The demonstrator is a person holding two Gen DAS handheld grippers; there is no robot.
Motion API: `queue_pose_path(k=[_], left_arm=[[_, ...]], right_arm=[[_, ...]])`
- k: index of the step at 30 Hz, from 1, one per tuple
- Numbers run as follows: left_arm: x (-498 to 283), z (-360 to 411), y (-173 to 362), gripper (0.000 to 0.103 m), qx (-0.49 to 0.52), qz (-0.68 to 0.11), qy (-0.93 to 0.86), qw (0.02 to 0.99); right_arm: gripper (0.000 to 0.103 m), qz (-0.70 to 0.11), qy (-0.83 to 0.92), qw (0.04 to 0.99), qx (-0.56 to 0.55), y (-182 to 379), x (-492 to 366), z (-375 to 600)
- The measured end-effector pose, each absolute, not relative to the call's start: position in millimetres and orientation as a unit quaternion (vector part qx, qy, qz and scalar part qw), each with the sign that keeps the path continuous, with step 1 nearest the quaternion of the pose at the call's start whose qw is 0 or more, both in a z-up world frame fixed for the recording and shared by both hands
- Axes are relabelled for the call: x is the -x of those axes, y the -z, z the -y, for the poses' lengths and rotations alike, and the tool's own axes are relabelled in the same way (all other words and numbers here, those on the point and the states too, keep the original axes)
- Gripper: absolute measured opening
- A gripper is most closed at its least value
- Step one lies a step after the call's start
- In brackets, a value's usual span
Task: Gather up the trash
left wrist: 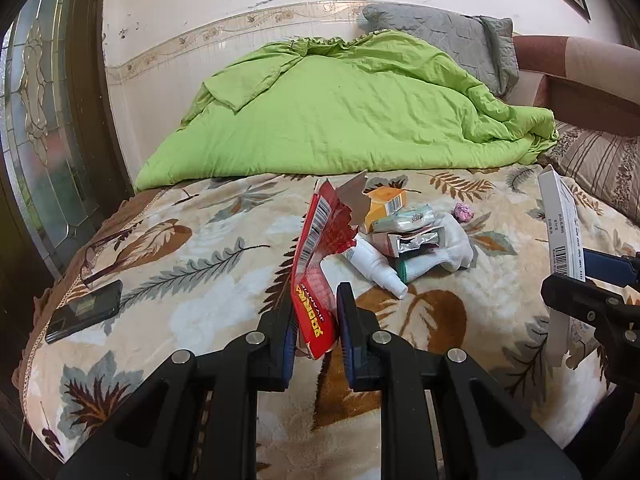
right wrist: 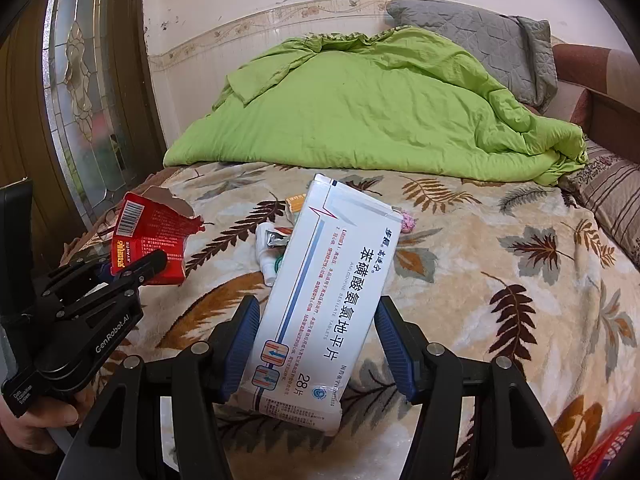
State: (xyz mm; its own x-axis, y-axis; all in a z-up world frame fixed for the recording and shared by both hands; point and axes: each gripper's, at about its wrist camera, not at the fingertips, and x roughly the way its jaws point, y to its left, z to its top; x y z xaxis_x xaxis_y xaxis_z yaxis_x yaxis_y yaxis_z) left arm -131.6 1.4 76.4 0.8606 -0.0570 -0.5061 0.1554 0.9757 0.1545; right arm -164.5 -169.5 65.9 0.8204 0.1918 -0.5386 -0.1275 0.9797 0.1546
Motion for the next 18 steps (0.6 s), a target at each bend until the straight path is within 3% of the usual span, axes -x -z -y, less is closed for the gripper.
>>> queue_pose_path(k=[18], left_arm=[[134.0,1.2,-76.9,0.018,-0.100,-0.256,0.054,0.960]], right_arm=[[0.064,-0.292,-0.072,0.951,-0.071,-64.7,163.0,177.6]])
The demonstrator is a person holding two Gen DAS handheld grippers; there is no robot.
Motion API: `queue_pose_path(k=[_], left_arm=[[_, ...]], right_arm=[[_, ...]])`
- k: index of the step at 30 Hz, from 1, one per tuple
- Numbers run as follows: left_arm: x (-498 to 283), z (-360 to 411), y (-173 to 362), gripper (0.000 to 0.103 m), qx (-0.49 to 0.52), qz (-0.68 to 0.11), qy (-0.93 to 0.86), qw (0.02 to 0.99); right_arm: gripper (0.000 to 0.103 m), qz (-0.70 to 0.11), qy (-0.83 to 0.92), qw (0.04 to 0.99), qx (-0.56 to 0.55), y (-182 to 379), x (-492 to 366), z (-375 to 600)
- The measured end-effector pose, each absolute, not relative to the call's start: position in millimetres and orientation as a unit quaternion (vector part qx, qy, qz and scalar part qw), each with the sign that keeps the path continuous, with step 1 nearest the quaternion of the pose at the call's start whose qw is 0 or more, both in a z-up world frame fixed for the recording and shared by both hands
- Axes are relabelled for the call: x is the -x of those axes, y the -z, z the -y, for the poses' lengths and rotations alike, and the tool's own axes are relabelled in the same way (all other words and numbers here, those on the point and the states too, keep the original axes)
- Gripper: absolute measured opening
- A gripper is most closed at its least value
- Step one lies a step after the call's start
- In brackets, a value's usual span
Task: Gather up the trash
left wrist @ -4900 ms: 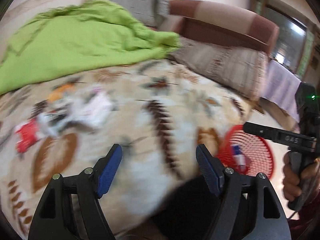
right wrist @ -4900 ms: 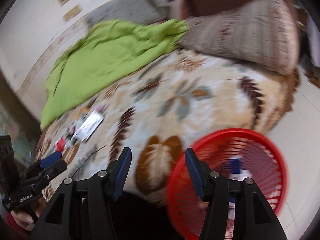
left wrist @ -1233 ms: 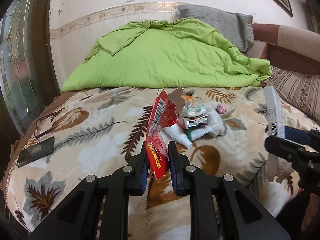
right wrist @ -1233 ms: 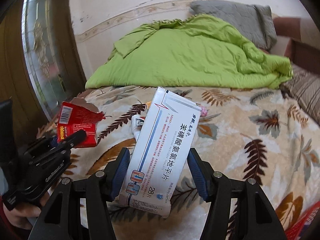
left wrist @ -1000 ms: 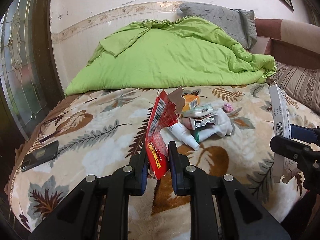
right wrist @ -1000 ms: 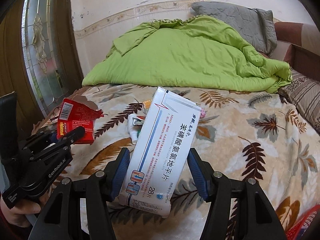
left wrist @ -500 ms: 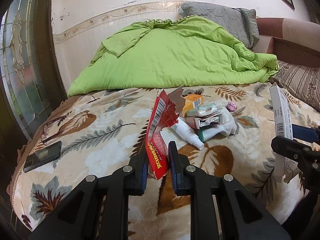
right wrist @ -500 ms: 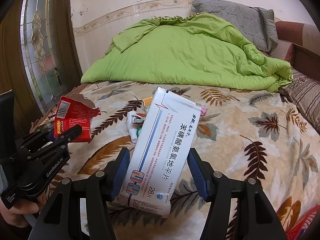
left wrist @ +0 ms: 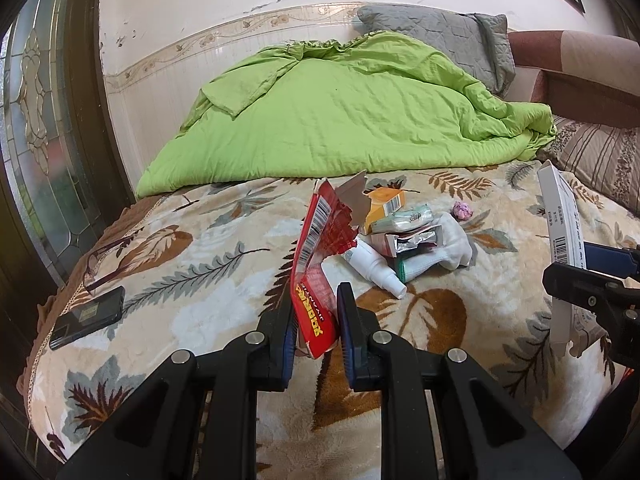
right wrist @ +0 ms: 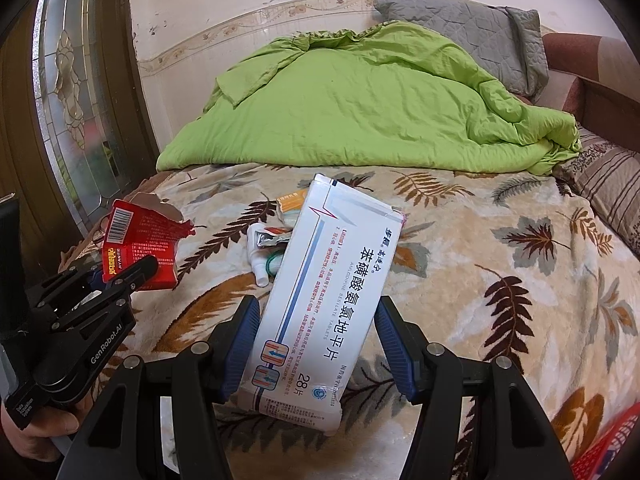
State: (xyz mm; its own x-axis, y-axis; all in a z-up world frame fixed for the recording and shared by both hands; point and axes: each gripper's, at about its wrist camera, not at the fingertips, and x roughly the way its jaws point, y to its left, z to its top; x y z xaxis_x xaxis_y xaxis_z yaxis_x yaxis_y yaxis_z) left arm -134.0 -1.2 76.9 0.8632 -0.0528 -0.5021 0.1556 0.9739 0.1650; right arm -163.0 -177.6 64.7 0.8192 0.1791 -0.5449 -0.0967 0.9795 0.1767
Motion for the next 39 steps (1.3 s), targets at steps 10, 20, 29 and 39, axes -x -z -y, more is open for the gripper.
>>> queue_pose_path(k=[10,20,29,39], left_arm=[[134.3,1.7,-76.9,0.018,-0.100,-0.256,0.054,0.960],[134.5,1.9,-77.0,0.018,-0.100,-0.256,0.054,0.960],[134.9,2.3,-77.1,0.018,-0.101,-0.255,0.054,0.960],[135.8,4.8,-77.4,0.018,-0.100,-0.252,0.065,0.960]], right_arm=[[0.064,-0.293,-0.072,0.950,-0.079,-62.9,162.6,179.9],[0.064,-0.293,-0.070,0.950,-0.081,-62.8,162.7,181.0],[0.064,-0.293,-0.070,0.950,-0.081,-63.0,162.8,180.7],[0.064,-0.292,-0.065,0.950,-0.089,-64.8,163.5,183.0]])
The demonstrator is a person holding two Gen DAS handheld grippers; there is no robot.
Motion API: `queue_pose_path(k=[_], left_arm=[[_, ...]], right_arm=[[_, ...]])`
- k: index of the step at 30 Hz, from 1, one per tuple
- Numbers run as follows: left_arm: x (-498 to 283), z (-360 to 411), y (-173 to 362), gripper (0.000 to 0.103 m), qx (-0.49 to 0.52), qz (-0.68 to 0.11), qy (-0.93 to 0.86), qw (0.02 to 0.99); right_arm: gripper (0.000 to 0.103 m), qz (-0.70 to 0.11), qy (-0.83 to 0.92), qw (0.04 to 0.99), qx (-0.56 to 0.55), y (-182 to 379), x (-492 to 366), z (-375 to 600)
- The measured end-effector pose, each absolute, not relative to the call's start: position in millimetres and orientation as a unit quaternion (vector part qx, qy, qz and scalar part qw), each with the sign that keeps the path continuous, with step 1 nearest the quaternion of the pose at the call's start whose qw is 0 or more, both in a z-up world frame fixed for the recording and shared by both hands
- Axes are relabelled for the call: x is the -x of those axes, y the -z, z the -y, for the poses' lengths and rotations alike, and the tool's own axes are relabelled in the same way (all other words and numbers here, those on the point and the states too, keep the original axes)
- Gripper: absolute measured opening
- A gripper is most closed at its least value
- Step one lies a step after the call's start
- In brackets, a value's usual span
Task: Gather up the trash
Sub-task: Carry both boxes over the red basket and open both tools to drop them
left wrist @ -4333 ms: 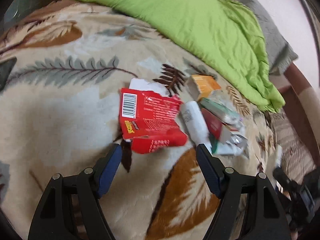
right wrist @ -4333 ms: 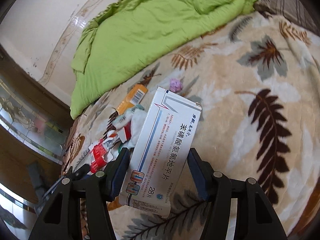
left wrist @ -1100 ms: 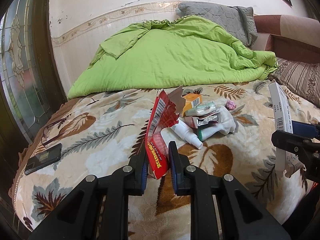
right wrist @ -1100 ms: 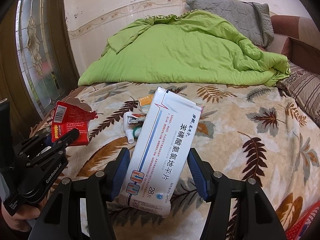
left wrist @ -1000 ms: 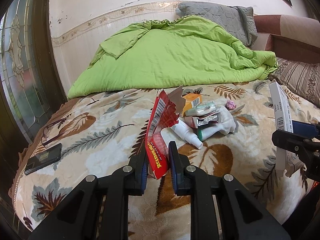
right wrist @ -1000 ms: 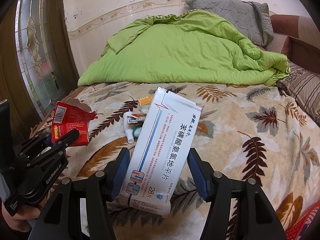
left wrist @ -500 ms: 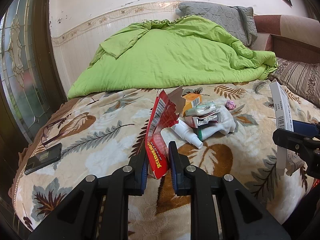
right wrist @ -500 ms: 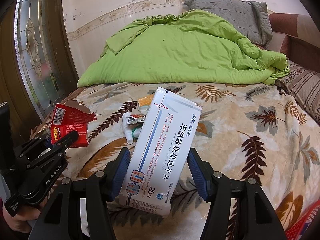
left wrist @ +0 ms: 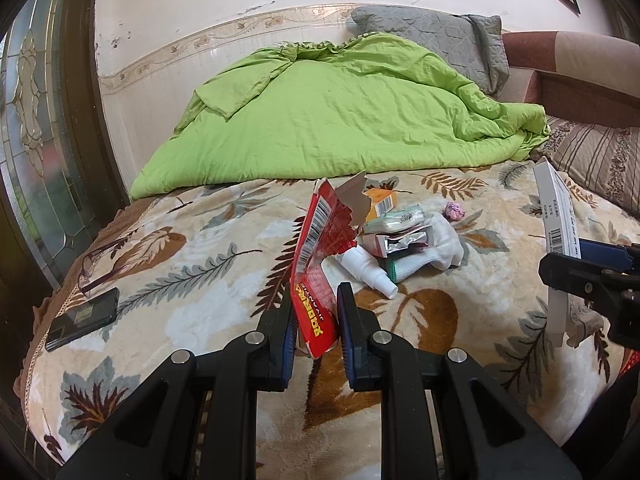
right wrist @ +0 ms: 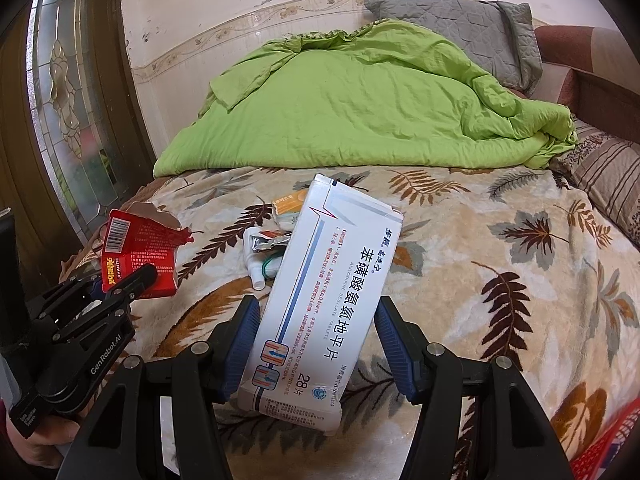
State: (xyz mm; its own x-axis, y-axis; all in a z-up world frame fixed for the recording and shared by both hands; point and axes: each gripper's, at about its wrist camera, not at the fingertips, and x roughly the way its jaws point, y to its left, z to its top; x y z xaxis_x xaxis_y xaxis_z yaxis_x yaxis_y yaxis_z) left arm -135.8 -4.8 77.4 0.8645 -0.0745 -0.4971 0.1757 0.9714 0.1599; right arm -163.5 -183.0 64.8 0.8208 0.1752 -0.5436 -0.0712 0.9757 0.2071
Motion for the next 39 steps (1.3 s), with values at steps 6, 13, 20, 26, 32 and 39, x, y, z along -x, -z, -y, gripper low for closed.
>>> queue_pose_path(k=[6,13,20,26,32,39], left_arm=[[141.2,6.7,-78.0,0.018,-0.106,-0.248,0.082,0.960],[152.5,14.2,-82.3,0.018,-0.102,-0.247,0.107,0.958],[176.3,35.5,-97.6,0.018,-0.098,-0.240,0.152,0.954],[203.4,75.8,-115.4,0.018,-0.099,-0.235,0.230,0.939],[227.2,135.1,-133.1,0.018,-0.092,-0.248,0.326,0.907],[261.5,222.6,-141.1,0.019,-0.104,-0.273,0.444,0.847]], right_arm=[[0.064,-0.282,-0.050,0.950,-0.122,-75.8,171.3,197.3],[0.064,-0.266,-0.023,0.952,-0.153,-95.4,206.9,227.1],[0.064,-0.253,0.018,0.952,-0.173,-110.5,254.1,269.9],[0.064,-0.265,0.089,0.945,-0.168,-104.9,306.9,322.5],[0.064,-0.282,0.161,0.924,-0.201,-91.6,353.0,384.4],[0.064,-0.276,0.205,0.904,-0.254,-85.6,402.2,439.7]])
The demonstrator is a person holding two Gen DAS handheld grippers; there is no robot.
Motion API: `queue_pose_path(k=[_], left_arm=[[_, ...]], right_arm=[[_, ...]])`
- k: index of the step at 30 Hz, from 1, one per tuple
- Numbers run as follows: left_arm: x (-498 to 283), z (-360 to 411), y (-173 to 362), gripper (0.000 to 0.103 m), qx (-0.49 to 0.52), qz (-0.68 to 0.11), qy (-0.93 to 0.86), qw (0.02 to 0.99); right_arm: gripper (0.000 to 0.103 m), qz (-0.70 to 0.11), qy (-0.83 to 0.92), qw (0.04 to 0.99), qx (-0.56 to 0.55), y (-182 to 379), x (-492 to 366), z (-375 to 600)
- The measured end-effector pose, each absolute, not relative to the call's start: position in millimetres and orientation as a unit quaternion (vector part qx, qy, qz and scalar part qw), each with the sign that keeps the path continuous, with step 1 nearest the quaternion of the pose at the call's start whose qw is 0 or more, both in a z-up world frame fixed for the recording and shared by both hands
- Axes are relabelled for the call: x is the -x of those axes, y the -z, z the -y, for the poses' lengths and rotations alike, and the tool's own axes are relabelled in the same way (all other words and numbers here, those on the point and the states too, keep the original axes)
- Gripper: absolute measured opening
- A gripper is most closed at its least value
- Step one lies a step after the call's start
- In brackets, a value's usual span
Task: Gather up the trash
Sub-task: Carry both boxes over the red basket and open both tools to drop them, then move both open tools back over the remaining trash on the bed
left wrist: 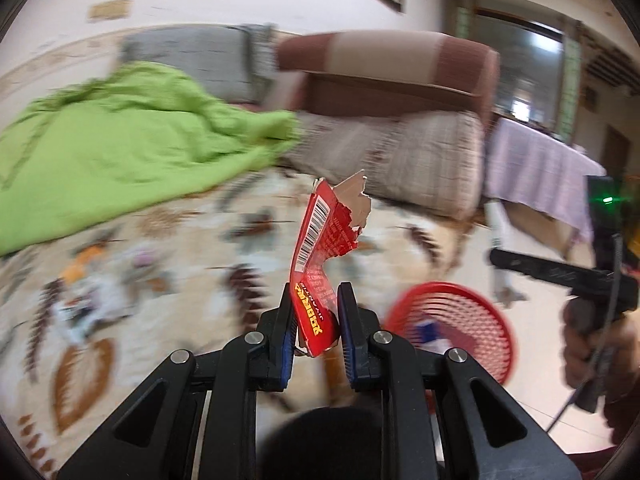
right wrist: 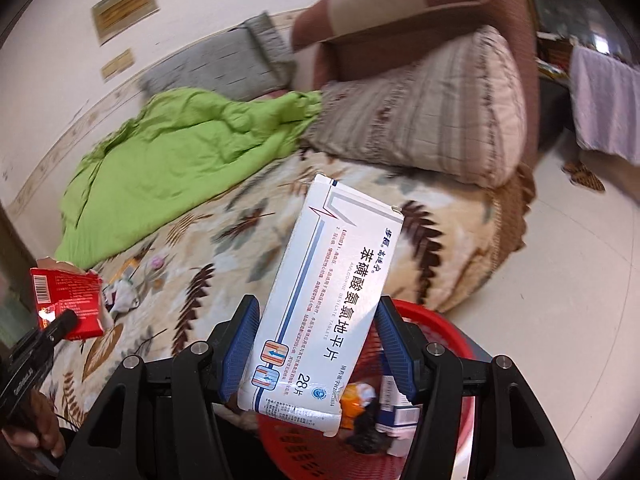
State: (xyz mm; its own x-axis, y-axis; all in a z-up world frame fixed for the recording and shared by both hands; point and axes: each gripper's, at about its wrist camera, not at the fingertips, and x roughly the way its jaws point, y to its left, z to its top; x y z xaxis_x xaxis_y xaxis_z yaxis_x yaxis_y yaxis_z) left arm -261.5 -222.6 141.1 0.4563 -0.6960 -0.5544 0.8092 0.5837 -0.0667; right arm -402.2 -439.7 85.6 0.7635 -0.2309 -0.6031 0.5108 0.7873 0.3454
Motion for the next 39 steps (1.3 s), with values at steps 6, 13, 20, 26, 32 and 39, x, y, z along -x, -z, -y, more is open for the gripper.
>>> queue_pose_path(k=[6,13,20,26,32,39], left_arm=[[287.9,293.0,-126.6,0.019,-0.119,-0.311,0.515,0.790],[303.7,343.5,-98.3,0.026,-0.140,-0.346,0.550,0.747],[283.3,320.2,-105.7,0.050,-0.121,-0.341,0.520,0.774],[247.8,269.0,-111.9,0.061,-0.096,-0.343,0.465,0.810],[217.4,214.8,-111.5,0.063,-0.072,-0.348,0.415,0.837],[190.9,153.1,-104.2,0.065,-0.054,-0.355,0.357,0.863]], right_arm=[[0.064,-0.279,0.225,0.891,-0.278,-70.9,430.1,464.3],[0.064,-0.270,0.245,0.883,-0.294,-65.5,456.4,485.5],[0.066,-0.299,0.199,0.876,-0.321,-46.5,442.0,485.2],[0.071,-0.358,0.210,0.870,-0.268,-31.5,417.0,462.6],[0.071,-0.338,0.193,0.887,-0.247,-54.2,406.6,450.2],[0.071,-0.346,0.111,0.904,-0.226,-62.4,351.3,397.1]])
